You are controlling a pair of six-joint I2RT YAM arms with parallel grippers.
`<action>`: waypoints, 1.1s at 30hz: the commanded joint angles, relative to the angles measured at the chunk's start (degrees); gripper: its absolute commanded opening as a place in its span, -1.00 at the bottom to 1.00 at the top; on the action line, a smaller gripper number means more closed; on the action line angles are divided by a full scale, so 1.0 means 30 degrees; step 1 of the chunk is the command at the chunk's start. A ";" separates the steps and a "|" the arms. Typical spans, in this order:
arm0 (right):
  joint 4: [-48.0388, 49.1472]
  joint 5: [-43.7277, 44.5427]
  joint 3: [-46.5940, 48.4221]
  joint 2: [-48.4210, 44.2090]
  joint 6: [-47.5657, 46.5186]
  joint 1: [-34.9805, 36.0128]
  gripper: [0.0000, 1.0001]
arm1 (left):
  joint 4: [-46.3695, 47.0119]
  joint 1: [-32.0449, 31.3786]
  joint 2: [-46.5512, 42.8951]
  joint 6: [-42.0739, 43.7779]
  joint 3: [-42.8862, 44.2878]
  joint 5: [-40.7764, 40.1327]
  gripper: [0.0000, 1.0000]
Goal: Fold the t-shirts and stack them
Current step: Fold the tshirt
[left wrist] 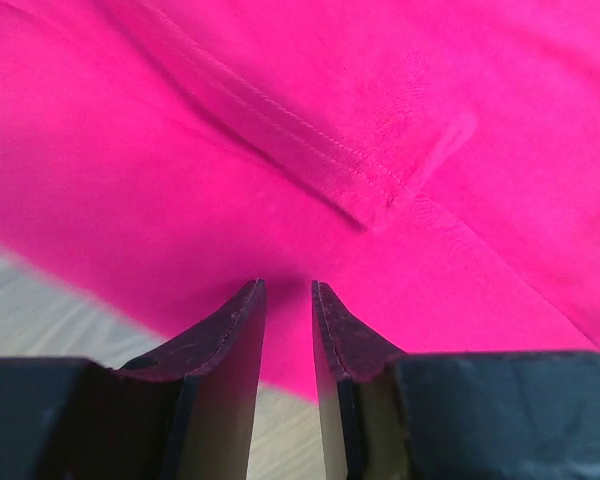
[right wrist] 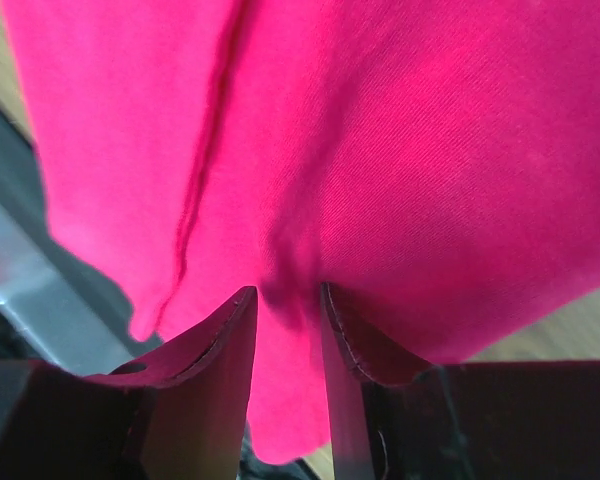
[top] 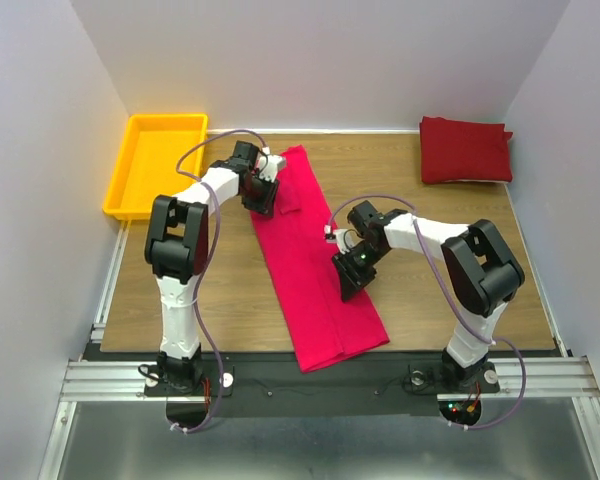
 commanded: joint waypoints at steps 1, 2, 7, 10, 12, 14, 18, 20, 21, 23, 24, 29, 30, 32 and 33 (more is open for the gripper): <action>0.2131 -0.1423 -0.0985 -0.0045 0.1746 0.0498 -0.24 | -0.0458 -0.0572 0.0803 0.0038 0.0230 0.0596 -0.28; 0.3121 -0.1803 -0.1859 -0.0395 0.2218 0.0847 -0.23 | -0.0517 -0.0747 0.1444 0.0097 0.0376 0.0626 -0.28; 0.4536 -0.2946 -0.2078 -0.0488 0.3744 0.2371 -0.17 | -0.1422 -0.1655 0.4196 0.0477 0.3996 0.0976 -0.29; 0.4362 -0.3711 -0.1139 -0.0396 0.3805 0.2374 -0.17 | -0.2098 -0.1862 0.4994 0.0537 0.6636 0.1503 -0.29; 0.4361 -0.3857 -0.0293 -0.1185 0.3689 0.2315 -0.13 | -0.2216 -0.1775 0.4967 0.0567 0.7783 0.1477 -0.26; 0.4187 -0.3450 0.0530 -0.2153 0.3687 0.1762 -0.11 | -0.2363 -0.1658 0.4211 0.0828 0.8024 0.1214 -0.21; 0.4069 -0.2834 0.3107 -0.2479 0.3600 -0.1341 -0.08 | -0.1603 -0.1189 0.1720 0.0859 0.6592 0.1358 -0.16; 0.4068 -0.1725 0.4742 -0.1722 0.3454 -0.2803 -0.06 | -0.0991 -0.1130 0.0288 0.0830 0.5217 0.1533 -0.13; 0.4068 -0.0240 0.5246 -0.1340 0.3395 -0.3102 -0.07 | -0.0696 -0.1130 -0.0156 0.0569 0.4167 0.1882 -0.11; 0.4097 0.0971 0.6707 -0.0143 0.3483 -0.3513 -0.09 | 0.0006 -0.1130 -0.0976 0.0158 0.3282 0.2351 -0.11; 0.4155 0.1904 0.7151 0.0242 0.3541 -0.3602 -0.12 | 0.0097 -0.1130 -0.1068 -0.0047 0.3017 0.2442 -0.11; 0.5496 0.2382 0.8328 0.2120 0.5882 -0.3603 -0.26 | 0.1355 -0.1130 -0.1215 -0.1336 0.0821 0.2852 -0.13; 0.5881 0.2846 0.8153 0.2411 0.6146 -0.3632 -0.25 | 0.1589 -0.1130 -0.1186 -0.1454 0.0556 0.2882 -0.13; 0.6671 0.3405 0.8151 0.2909 0.6500 -0.3632 -0.26 | 0.2319 -0.1130 -0.1157 -0.2067 -0.0235 0.3057 -0.13; 0.6763 0.3611 0.8267 0.3202 0.6558 -0.3632 -0.26 | 0.2440 -0.1130 -0.1070 -0.2186 -0.0383 0.3203 -0.14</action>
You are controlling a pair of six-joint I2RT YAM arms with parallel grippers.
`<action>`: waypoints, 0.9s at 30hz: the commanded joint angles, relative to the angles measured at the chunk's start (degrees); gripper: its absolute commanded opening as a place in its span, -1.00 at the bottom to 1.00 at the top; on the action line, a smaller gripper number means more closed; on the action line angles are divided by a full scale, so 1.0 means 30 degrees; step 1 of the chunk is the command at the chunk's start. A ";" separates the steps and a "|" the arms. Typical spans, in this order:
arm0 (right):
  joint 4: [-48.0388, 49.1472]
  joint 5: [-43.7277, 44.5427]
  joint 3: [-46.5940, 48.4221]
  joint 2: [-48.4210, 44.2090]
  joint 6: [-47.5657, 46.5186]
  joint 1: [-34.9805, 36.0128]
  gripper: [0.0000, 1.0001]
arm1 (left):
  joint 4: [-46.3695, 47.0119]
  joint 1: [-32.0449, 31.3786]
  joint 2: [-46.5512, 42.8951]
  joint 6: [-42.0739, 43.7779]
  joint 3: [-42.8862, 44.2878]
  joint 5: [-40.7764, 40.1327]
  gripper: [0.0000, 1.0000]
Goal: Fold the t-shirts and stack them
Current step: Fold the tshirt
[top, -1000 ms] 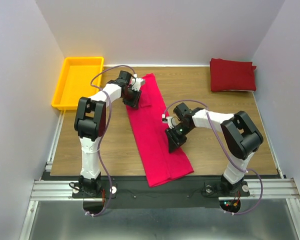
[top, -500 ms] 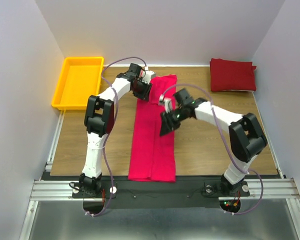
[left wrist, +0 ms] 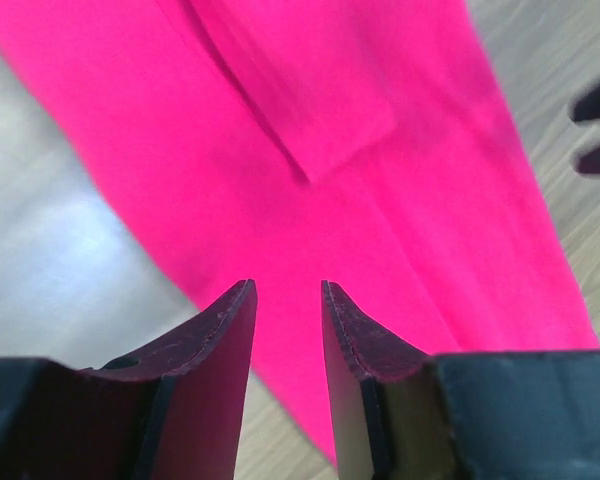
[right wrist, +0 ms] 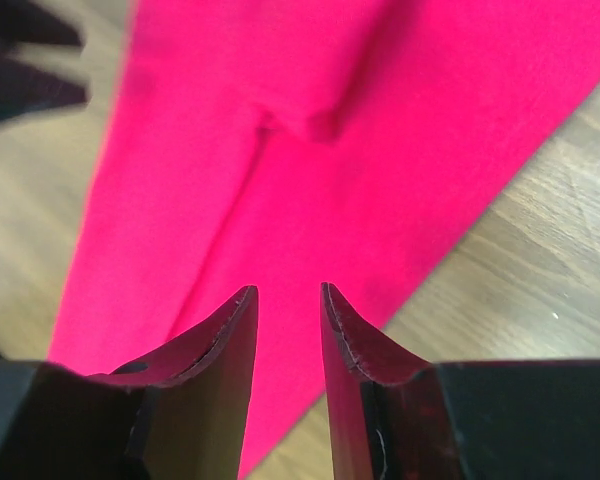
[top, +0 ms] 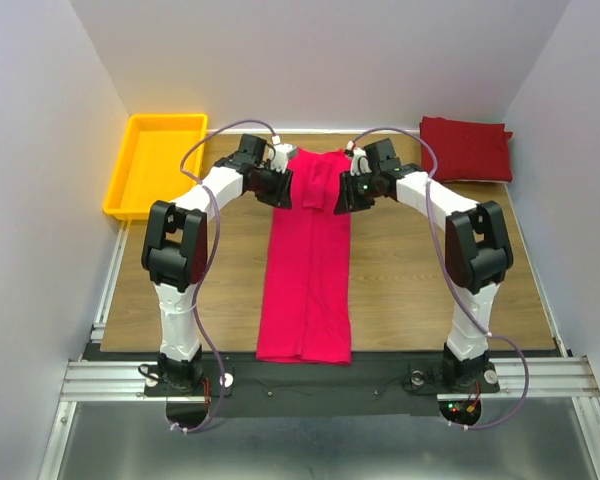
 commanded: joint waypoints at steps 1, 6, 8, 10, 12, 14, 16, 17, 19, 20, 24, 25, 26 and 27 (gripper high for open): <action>0.1678 0.1616 0.0689 0.0960 0.1276 0.0207 -0.26 | 0.1195 -0.0081 -0.0086 -0.1204 -0.1134 0.0872 -0.14; 0.1795 0.2260 0.1250 0.2894 0.1278 0.0207 -0.27 | 0.1196 -0.0081 0.0790 -0.1380 -0.1312 0.0729 -0.21; 0.1883 0.3429 0.1396 0.3277 0.1394 0.0149 -0.30 | 0.1138 -0.0052 0.1204 -0.1380 -0.1050 0.0727 -0.22; 0.2116 0.4657 0.1455 0.3862 0.1598 -0.0054 -0.33 | 0.0817 -0.0052 0.2196 -0.1467 -0.0088 0.0756 -0.24; 0.2439 0.5189 0.1688 0.4418 0.1658 -0.0260 -0.33 | 0.0669 -0.0022 0.3251 -0.1498 0.1054 0.0873 -0.28; 0.2527 0.5250 0.2329 0.4887 0.1687 -0.0523 -0.33 | 0.0582 0.0065 0.4244 -0.1527 0.1907 0.0786 -0.30; 0.2528 0.5512 0.2771 0.5471 0.1484 -0.0671 -0.32 | 0.0464 0.0182 0.4892 -0.1556 0.3191 0.0727 -0.31; 0.2528 0.5630 0.3064 0.5649 0.1424 -0.0700 -0.33 | 0.0435 0.0270 0.5504 -0.1701 0.3664 0.0698 -0.31; 0.2528 0.5980 0.3794 0.6175 0.1220 -0.0846 -0.33 | 0.0202 0.0474 0.6384 -0.1848 0.5037 0.0727 -0.31; 0.2528 0.5983 0.4002 0.6352 0.1219 -0.0934 -0.32 | 0.0229 0.0534 0.6593 -0.1936 0.5423 0.0727 -0.32; 0.2528 0.6304 0.5027 0.7114 0.0838 -0.1169 -0.32 | 0.0551 0.0798 0.7384 -0.2608 0.6801 0.1018 -0.31; 0.2528 0.6189 0.5232 0.7289 0.0780 -0.1256 -0.33 | 0.0609 0.0827 0.7502 -0.2611 0.7036 0.1194 -0.31; 0.2528 0.6159 0.5670 0.7523 0.0692 -0.1402 -0.32 | 0.0668 0.0856 0.7735 -0.2640 0.7444 0.1051 -0.31; 0.2528 0.6043 0.5877 0.7641 0.0633 -0.1433 -0.31 | 0.0669 0.0857 0.7795 -0.2669 0.7622 0.1020 -0.30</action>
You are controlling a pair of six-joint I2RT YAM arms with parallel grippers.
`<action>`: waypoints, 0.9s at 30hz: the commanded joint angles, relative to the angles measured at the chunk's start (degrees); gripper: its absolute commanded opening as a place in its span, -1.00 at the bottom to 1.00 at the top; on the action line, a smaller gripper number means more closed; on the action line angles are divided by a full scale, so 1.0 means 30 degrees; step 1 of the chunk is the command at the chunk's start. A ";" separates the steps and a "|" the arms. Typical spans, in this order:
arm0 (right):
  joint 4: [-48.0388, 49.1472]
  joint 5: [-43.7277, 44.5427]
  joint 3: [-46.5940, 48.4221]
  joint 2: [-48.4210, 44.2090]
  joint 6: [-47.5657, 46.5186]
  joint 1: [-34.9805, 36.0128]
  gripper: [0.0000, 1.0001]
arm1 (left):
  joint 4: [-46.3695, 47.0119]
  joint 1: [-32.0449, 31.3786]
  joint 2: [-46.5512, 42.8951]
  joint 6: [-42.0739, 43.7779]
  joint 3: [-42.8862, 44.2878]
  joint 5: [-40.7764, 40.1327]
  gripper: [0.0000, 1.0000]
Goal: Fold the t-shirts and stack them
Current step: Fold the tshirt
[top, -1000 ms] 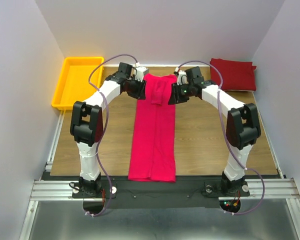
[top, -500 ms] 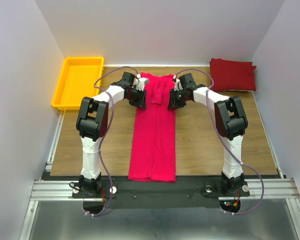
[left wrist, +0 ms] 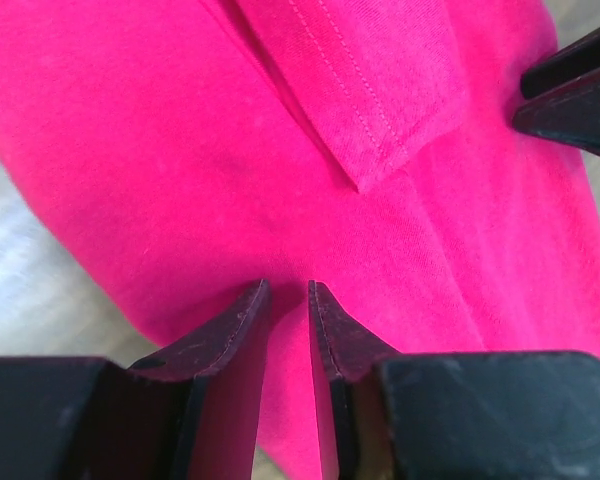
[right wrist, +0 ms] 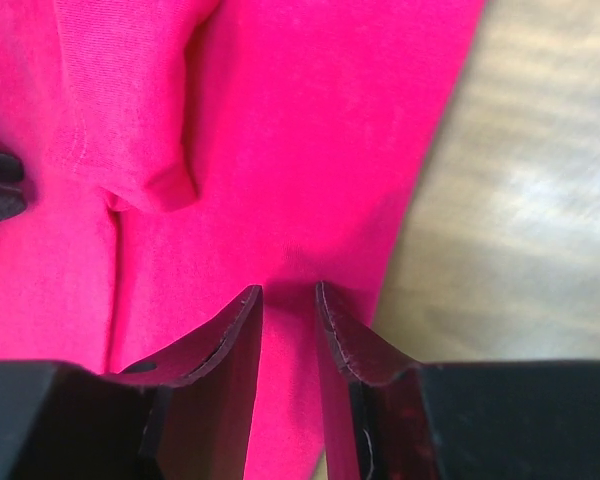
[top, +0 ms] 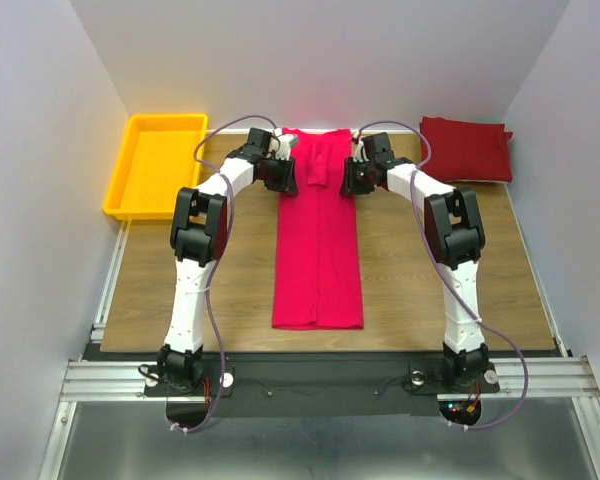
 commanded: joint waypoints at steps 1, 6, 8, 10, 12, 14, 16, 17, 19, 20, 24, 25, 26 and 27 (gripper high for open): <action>0.0094 0.0942 0.1004 0.1172 -0.0867 -0.0449 -0.31 | -0.0169 0.0303 0.0641 -0.0273 0.1575 -0.0313 -0.30; 0.0123 0.0531 0.2817 0.1788 -0.1688 -0.0479 -0.18 | -0.0257 0.0450 0.0848 -0.0185 0.2311 0.0417 -0.13; 0.0123 0.0152 0.3143 0.1469 -0.2010 -0.0479 -0.05 | -0.0345 0.0450 0.0178 0.0283 0.2283 0.0565 -0.07; 0.0094 -0.1042 0.3145 0.0217 -0.2302 -0.0479 0.27 | -0.0200 0.0479 -0.0759 0.0809 0.1847 0.0653 0.03; 0.0094 -0.1780 0.2766 -0.1075 -0.2567 -0.0479 0.53 | 0.0209 0.0479 -0.2917 0.1713 0.1115 0.0595 0.31; 0.0065 -0.2774 0.2005 -0.3300 -0.3092 -0.0479 0.89 | 0.0765 0.0479 -0.5493 0.3029 -0.0169 0.0419 0.39; 0.0007 -0.3363 0.1071 -0.4737 -0.3620 -0.0479 1.00 | 0.1206 0.0479 -0.7347 0.4000 -0.1808 0.0390 0.43; -0.0081 -0.3569 0.0745 -0.6397 -0.4493 -0.0479 1.00 | 0.1817 0.0479 -0.9270 0.4411 -0.2486 0.0244 0.48; -0.0198 -0.3630 0.0043 -0.7900 -0.5230 -0.0479 1.00 | 0.2231 0.0508 -1.1126 0.5438 -0.3659 0.0097 0.52; -0.0199 -0.3746 -0.0831 -0.9329 -0.5930 -0.0479 1.00 | 0.2755 0.0508 -1.2934 0.6050 -0.4970 0.0067 0.54; -0.0287 -0.3717 -0.3290 -1.2961 -0.7836 -0.0450 1.00 | 0.3199 0.0538 -1.6921 0.7226 -0.7645 0.0362 0.70; -0.0374 -0.4240 -0.3939 -1.3673 -0.8567 -0.0450 1.00 | 0.3345 0.0509 -1.7603 0.7315 -0.8142 0.0244 0.75; -0.0607 -0.4477 -0.4554 -1.4608 -1.0314 -0.0421 1.00 | 0.3810 0.0537 -1.8944 0.7403 -0.9249 0.0098 0.79; -0.0638 -0.4914 -0.6011 -1.5458 -1.0999 -0.0449 1.00 | 0.3989 0.0509 -1.9538 0.7490 -0.9898 -0.0107 0.87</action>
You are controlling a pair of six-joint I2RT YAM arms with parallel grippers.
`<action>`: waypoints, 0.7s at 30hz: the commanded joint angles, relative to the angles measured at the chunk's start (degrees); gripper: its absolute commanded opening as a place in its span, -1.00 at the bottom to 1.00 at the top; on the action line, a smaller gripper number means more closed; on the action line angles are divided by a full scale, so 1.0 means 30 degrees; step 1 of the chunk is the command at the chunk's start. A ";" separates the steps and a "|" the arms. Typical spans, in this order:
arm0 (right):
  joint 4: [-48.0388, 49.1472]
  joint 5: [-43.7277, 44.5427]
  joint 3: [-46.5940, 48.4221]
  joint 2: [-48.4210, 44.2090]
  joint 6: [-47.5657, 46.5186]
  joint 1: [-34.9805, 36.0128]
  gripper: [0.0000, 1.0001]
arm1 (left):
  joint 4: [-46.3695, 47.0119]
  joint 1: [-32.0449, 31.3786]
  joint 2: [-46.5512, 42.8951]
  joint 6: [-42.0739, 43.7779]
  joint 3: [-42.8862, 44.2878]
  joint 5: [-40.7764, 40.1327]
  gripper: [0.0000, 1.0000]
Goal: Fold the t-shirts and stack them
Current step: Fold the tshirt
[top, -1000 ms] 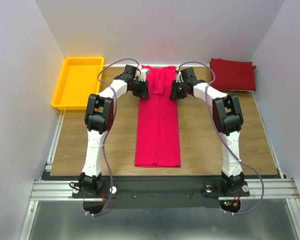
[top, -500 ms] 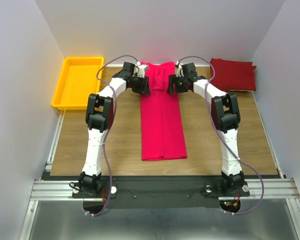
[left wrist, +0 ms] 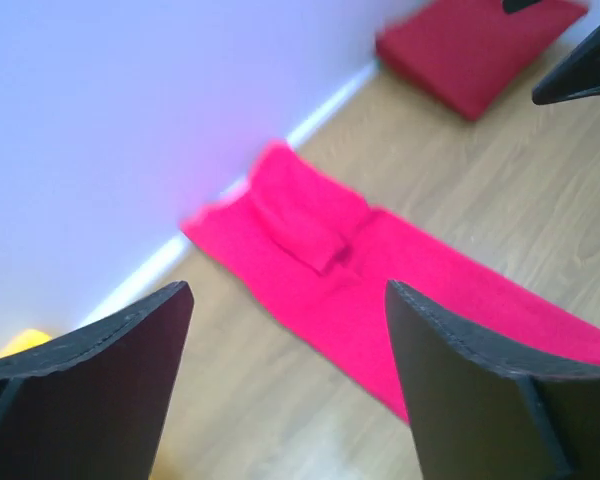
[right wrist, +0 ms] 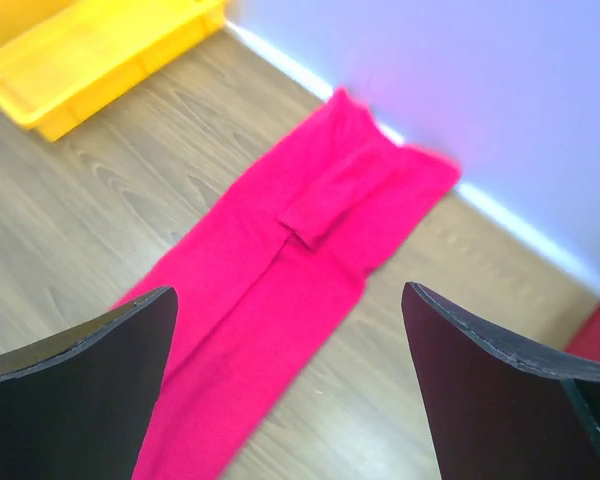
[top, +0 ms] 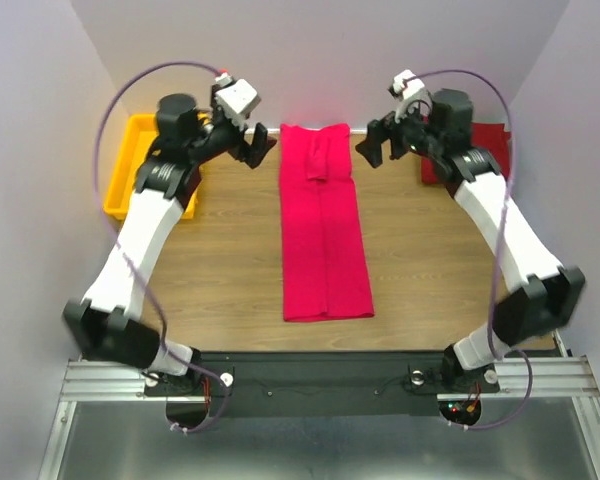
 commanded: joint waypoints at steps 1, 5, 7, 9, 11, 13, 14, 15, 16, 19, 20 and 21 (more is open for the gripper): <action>-0.0463 -0.2357 -0.3472 -0.3591 -0.5150 -0.0027 1.00 | 0.0873 0.0020 -0.2361 0.1901 -0.3474 0.0247 0.93; -0.3705 -0.3831 -0.6080 -0.6649 -0.8401 0.0584 0.98 | -0.2652 -0.0038 -0.5347 0.7533 -0.5763 0.1885 0.91; -0.4503 -0.3773 -0.8413 -0.7821 -0.9521 0.0909 0.95 | -0.4626 -0.0474 -0.6230 0.9574 -0.6790 0.2711 0.86; -0.5177 -0.3336 -1.0062 -0.9404 -1.0987 0.1756 0.86 | -0.5745 -0.1003 -0.7748 1.1386 -0.9335 0.2506 0.81; -0.5269 -0.2229 -1.2691 -1.0689 -1.1866 0.3505 0.68 | -0.6593 -0.2372 -0.9184 1.2653 -1.2022 0.2156 0.75; -0.5240 -0.1637 -1.4195 -1.1164 -1.2016 0.4800 0.56 | -0.6657 -0.3636 -1.0068 1.3037 -1.3789 0.1339 0.60; -0.5007 -0.1228 -1.5478 -1.1485 -1.2220 0.5938 0.43 | -0.6686 -0.5005 -1.0768 1.3126 -1.5335 0.1073 0.50; -0.4802 -0.1050 -1.6041 -1.1662 -1.2396 0.6355 0.36 | -0.6686 -0.5628 -1.1065 1.3213 -1.5988 0.0577 0.45; -0.4597 -0.0875 -1.6598 -1.1809 -1.2572 0.6766 0.31 | -0.6599 -0.6214 -1.1271 1.3301 -1.6546 0.0311 0.38; -0.3485 -0.0259 -1.8971 -1.2366 -1.3917 0.7735 0.15 | -0.5458 -0.8266 -1.1450 1.2718 -1.8306 -0.0598 0.18; -0.2757 -0.0200 -1.9528 -1.2512 -1.4733 0.7882 0.11 | -0.4759 -0.8648 -1.1159 1.2223 -1.8832 -0.0803 0.15; -0.2401 -0.0170 -1.9997 -1.2572 -1.5147 0.7970 0.10 | -0.4491 -0.9377 -1.0924 1.2015 -1.9011 -0.0979 0.13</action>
